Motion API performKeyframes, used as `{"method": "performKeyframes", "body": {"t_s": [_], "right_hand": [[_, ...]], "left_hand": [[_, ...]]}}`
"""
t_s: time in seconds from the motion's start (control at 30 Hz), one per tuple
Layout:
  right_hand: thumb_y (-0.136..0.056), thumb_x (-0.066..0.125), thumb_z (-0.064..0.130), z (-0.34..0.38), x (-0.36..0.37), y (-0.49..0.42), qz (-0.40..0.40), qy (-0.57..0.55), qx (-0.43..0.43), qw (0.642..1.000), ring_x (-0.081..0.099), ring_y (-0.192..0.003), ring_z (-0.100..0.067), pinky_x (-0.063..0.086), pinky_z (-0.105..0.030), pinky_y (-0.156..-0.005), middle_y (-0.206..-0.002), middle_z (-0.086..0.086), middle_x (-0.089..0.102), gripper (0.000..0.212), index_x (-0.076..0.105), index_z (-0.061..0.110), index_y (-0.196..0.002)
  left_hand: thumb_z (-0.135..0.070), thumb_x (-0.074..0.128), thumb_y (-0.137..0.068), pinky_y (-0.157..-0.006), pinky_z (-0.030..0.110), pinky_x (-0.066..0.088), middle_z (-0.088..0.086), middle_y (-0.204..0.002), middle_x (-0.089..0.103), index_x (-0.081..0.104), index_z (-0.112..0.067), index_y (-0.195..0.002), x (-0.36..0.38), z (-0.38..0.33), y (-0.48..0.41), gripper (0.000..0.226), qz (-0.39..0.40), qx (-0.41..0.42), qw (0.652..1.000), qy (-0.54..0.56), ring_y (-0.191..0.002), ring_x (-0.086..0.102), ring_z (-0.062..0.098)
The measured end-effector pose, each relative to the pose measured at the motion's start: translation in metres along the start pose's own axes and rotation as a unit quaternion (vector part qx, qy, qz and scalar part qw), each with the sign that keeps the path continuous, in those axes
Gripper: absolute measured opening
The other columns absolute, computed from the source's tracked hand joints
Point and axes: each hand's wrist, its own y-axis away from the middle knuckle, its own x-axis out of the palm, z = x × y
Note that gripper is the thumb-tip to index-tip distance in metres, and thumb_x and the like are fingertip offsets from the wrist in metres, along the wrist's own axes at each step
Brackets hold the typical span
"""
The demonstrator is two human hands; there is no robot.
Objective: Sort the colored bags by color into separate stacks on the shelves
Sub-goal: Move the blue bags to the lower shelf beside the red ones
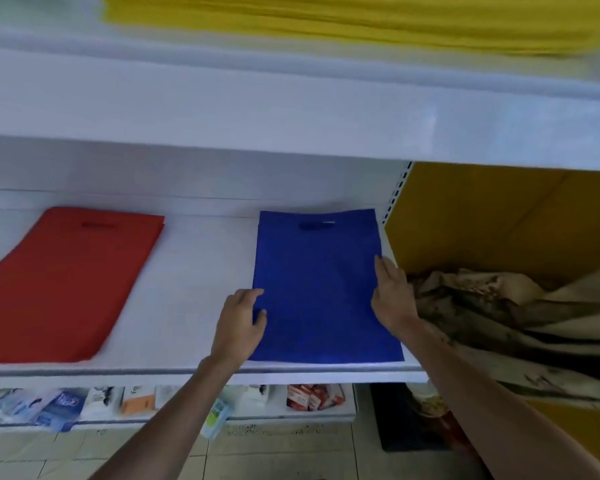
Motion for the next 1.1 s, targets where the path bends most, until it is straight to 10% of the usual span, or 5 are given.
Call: {"method": "performKeyframes", "body": {"t_s": [0.13, 0.27, 0.5, 0.8, 1.1], "right_hand": [[-0.097, 0.037, 0.019, -0.001, 0.029, -0.006, 0.108, 0.066, 0.044, 0.991, 0.015, -0.139, -0.032, 0.028, -0.042, -0.108, -0.156, -0.009, 0.005, 0.062, 0.004, 0.017, -0.150], [-0.096, 0.039, 0.021, 0.014, 0.017, 0.003, 0.032, 0.040, 0.093, 0.994, 0.026, -0.133, -0.035, 0.033, -0.048, -0.101, -0.149, -0.016, 0.020, 0.054, 0.019, 0.012, -0.146], [-0.095, 0.041, 0.009, 0.117, -0.045, 0.030, -0.015, -0.154, -0.088, 0.984, 0.054, -0.108, -0.029, 0.048, -0.035, -0.079, -0.134, -0.013, 0.043, 0.042, 0.039, 0.007, -0.136], [-0.089, 0.043, 0.009, 0.353, -0.094, 0.137, 0.016, -0.200, -0.261, 0.944, 0.052, -0.115, -0.029, 0.043, -0.037, -0.090, -0.133, -0.008, 0.045, 0.045, 0.043, 0.013, -0.134], [-0.087, 0.047, 0.009, 0.589, -0.191, 0.216, -0.055, -0.233, -0.484, 0.842, 0.057, -0.105, -0.028, 0.043, -0.033, -0.087, -0.127, -0.006, 0.052, 0.037, 0.054, 0.012, -0.124]], "left_hand": [[-0.021, 0.049, -0.093, -0.103, 0.029, 0.032, 0.007, -0.132, 0.046, 0.047, -0.019, -0.134, 0.014, 0.012, 0.004, 0.041, 0.005, -0.023, 0.997, -0.071, -0.121, 0.038, 0.026], [-0.016, 0.051, -0.090, -0.096, 0.033, 0.037, 0.014, -0.118, 0.054, 0.056, -0.017, -0.125, -0.004, 0.017, 0.016, 0.035, 0.002, -0.049, 0.997, -0.051, -0.113, 0.046, 0.031], [-0.002, 0.055, -0.084, -0.084, 0.025, 0.036, 0.010, -0.105, 0.055, 0.065, -0.014, -0.110, -0.109, 0.021, 0.063, 0.030, -0.085, -0.081, 0.993, -0.009, -0.100, 0.052, 0.026], [-0.006, 0.056, -0.081, -0.086, 0.033, 0.046, 0.011, -0.098, 0.061, 0.070, -0.013, -0.097, -0.322, 0.098, 0.178, 0.022, -0.203, -0.114, 0.971, -0.047, -0.092, 0.059, 0.028], [-0.008, 0.055, -0.088, -0.082, 0.024, 0.043, 0.006, -0.111, 0.061, 0.066, -0.015, -0.105, -0.544, 0.162, 0.289, 0.021, -0.301, -0.148, 0.939, -0.075, -0.091, 0.055, 0.014]]}}
